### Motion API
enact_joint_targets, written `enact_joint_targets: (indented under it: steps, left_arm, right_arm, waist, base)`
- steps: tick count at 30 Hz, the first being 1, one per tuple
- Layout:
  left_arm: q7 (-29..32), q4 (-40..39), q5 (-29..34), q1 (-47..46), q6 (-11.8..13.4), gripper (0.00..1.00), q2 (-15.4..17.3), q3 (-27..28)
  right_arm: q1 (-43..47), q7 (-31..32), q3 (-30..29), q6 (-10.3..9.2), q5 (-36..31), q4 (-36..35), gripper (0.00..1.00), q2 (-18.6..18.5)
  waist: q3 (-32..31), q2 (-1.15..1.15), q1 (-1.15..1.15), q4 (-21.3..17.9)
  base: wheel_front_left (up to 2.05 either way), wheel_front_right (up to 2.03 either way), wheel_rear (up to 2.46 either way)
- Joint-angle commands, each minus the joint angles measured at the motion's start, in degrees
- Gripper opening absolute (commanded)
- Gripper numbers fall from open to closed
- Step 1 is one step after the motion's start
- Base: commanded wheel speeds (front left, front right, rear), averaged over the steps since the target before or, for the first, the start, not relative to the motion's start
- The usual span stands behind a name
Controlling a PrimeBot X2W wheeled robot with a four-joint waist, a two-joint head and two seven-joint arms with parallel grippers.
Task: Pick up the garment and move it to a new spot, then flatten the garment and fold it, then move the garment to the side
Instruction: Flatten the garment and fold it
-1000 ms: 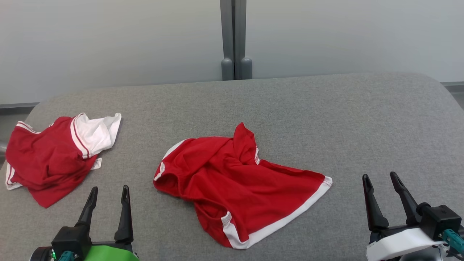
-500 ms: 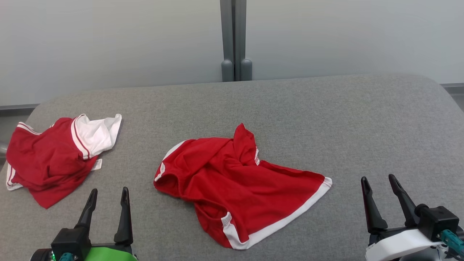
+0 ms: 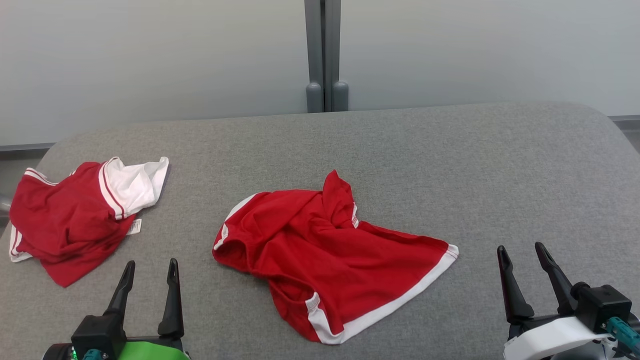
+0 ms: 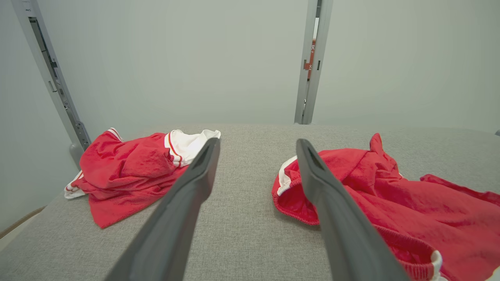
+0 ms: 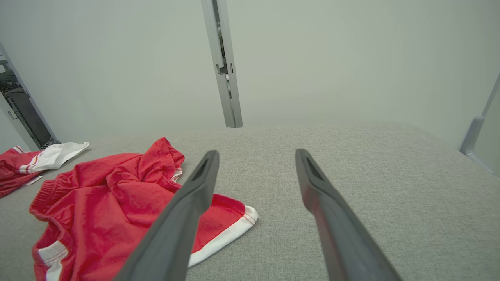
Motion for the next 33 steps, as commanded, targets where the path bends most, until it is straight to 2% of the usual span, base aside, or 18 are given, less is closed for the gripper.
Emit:
enact_joint_targets:
  steps: [1,8,14,21,33]
  left_arm:
    - [-0.3,0.1,-0.5,0.7,0.2,1.0,0.3,0.0]
    - [0.0,0.5,-0.2,-1.2,-0.6,1.0,0.2,-1.6]
    - [1.6,2.0,1.6,-4.8,-3.3,1.0,-0.3,-6.7]
    - [2.2,8.1,2.9,-9.8,-6.2,1.0,-2.3,-17.4]
    - [0.4,22.0,-0.4,-17.7,-6.9,1.0,-3.5,-33.1]
  right_arm:
    - [0.4,0.1,0.0,-0.08,0.2,0.2,1.0,-0.3]
    - [-1.6,0.3,0.4,-0.08,0.0,1.3,1.0,-1.0]
    - [-7.0,1.4,2.7,-0.08,-0.3,5.4,1.0,-3.3]
    - [-15.5,1.8,6.8,-0.08,0.2,15.6,1.0,-5.6]
    - [-27.4,-0.3,14.0,-0.08,2.8,37.0,1.0,-5.9]
  waist:
    - [0.0,0.0,0.0,0.0]
    - [0.5,0.0,0.0,0.0]
    - [2.1,0.0,0.0,0.2]
    - [5.6,0.0,0.0,0.8]
    - [10.7,0.0,0.0,1.8]
  base:
    - [0.0,0.0,0.0]
    - [0.0,0.0,0.0]
    - [0.0,0.0,0.0]
    - [0.0,0.0,0.0]
    - [0.0,0.0,0.0]
